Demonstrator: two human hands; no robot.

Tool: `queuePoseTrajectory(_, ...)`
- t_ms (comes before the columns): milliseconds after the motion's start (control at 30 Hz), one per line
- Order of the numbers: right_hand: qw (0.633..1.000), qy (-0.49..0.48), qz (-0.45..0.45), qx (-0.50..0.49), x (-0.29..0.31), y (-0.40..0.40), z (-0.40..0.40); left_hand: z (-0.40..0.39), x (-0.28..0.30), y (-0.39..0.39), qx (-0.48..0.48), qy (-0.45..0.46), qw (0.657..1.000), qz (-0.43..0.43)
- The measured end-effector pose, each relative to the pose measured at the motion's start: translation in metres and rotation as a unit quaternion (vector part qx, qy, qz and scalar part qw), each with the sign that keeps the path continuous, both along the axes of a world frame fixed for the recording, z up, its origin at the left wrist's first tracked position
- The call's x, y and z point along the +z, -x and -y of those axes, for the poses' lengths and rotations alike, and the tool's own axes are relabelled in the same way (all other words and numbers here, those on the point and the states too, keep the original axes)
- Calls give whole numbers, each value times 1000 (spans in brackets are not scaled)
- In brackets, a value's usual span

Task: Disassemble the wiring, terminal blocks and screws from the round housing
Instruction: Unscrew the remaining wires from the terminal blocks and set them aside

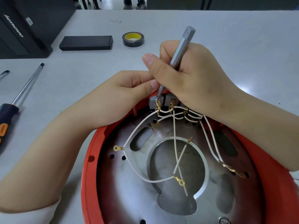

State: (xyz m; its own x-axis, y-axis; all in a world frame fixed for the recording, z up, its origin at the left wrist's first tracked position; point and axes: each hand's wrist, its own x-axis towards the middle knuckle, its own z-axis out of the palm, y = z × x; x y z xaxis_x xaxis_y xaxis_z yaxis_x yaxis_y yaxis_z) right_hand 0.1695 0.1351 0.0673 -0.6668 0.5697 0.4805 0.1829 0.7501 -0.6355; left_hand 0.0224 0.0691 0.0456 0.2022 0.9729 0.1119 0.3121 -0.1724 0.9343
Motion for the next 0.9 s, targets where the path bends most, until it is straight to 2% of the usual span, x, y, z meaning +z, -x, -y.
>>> queuePoseTrajectory(167,1000,26,6,4,0,1,1,1,1,0,9,6,1000,-19)
queuePoseTrajectory(500,999,12,47,18,3,1,5,1,1,0,53,16,997,-48)
queuePoseTrajectory(667,999,25,47,0,3,7,1,2,4,-4,18,7,1000,2)
queuePoseTrajectory(900,998,36,40,-18,2,10,-1,1,2,-2,11,5,1000,7)
